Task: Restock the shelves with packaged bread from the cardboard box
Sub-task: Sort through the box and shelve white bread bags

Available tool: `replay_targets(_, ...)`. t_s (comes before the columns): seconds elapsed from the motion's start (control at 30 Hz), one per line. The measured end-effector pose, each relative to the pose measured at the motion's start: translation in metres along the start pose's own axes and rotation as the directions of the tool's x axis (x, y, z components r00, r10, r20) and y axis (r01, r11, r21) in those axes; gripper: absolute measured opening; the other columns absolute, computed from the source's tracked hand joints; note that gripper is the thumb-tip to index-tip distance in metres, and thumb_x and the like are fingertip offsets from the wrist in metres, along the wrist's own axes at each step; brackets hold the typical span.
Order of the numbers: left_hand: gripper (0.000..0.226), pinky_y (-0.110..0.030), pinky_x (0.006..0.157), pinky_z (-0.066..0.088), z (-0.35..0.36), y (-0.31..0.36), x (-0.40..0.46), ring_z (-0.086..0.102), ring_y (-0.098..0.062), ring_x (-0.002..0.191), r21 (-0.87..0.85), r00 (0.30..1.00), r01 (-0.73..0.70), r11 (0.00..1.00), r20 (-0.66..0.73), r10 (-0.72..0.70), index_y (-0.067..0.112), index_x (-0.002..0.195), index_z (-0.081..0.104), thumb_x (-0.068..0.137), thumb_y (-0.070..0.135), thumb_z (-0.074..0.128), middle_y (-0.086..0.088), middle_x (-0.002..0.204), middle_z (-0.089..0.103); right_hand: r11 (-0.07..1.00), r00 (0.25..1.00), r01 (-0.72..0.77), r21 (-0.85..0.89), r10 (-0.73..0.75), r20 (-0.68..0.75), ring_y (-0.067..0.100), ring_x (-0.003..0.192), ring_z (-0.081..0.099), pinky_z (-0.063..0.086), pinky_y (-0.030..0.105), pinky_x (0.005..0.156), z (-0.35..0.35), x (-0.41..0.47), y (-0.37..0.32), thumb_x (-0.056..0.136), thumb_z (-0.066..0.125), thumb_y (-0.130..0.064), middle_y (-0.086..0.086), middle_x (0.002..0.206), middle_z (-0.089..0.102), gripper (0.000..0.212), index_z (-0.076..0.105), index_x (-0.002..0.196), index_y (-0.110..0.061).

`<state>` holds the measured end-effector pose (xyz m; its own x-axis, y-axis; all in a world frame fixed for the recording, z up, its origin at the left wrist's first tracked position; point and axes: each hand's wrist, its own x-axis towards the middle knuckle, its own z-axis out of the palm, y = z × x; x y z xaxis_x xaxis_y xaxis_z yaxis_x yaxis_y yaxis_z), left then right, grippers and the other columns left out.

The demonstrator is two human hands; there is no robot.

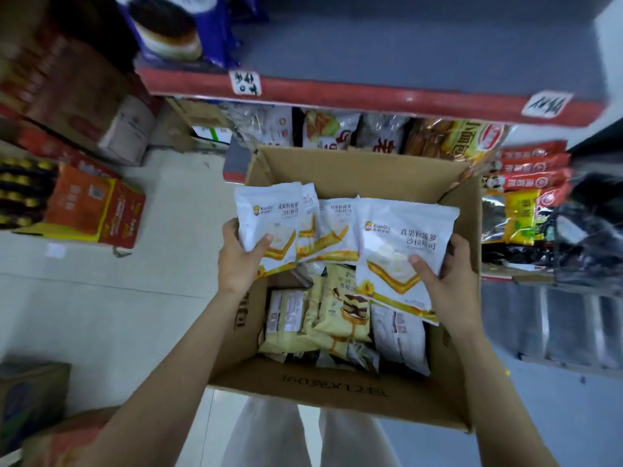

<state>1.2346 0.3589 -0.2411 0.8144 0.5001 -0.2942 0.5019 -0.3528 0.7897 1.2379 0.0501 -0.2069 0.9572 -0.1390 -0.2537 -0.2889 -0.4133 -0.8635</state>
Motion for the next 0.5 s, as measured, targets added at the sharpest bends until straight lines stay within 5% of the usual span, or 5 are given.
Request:
replay_targets(0.13, 0.057, -0.034, 0.082, 0.052, -0.04, 0.048, -0.019, 0.06, -0.011, 0.096, -0.127, 0.989, -0.13, 0.983, -0.085, 0.12, 0.016, 0.134, 0.035, 0.087, 0.024, 0.066, 0.006, 0.11, 0.058, 0.986, 0.99, 0.137, 0.091, -0.139, 0.02, 0.008, 0.107, 0.058, 0.05, 0.035, 0.086, -0.011, -0.004, -0.063, 0.087, 0.063, -0.024, -0.031, 0.112, 0.049, 0.064, 0.027, 0.14, -0.018)
replay_targets(0.3, 0.055, -0.021, 0.076, 0.051, -0.082, 0.095, -0.021, 0.059, 0.012, 0.093, -0.197, 0.957, -0.267, 0.943, -0.168, 0.235, 0.022, 0.137, 0.034, 0.09, 0.029, 0.061, 0.024, 0.112, 0.057, 0.948, 0.973, 0.219, 0.233, -0.23, 0.023, 0.004, 0.106, 0.061, 0.051, 0.04, 0.091, -0.014, 0.009, -0.125, 0.082, 0.063, -0.038, -0.022, 0.113, 0.061, 0.046, 0.041, 0.123, -0.033)
replay_targets(0.5, 0.053, -0.018, 0.079, 0.05, -0.106, 0.135, 0.018, 0.056, 0.016, 0.095, -0.275, 0.936, -0.338, 0.9, -0.193, 0.293, 0.023, 0.136, 0.035, 0.09, 0.027, 0.061, 0.037, 0.108, 0.051, 0.886, 0.946, 0.32, 0.336, -0.32, -0.058, 0.003, 0.097, 0.061, 0.049, 0.032, 0.086, 0.001, 0.057, -0.193, 0.091, 0.059, -0.022, -0.019, 0.103, 0.064, 0.02, 0.054, 0.108, -0.031)
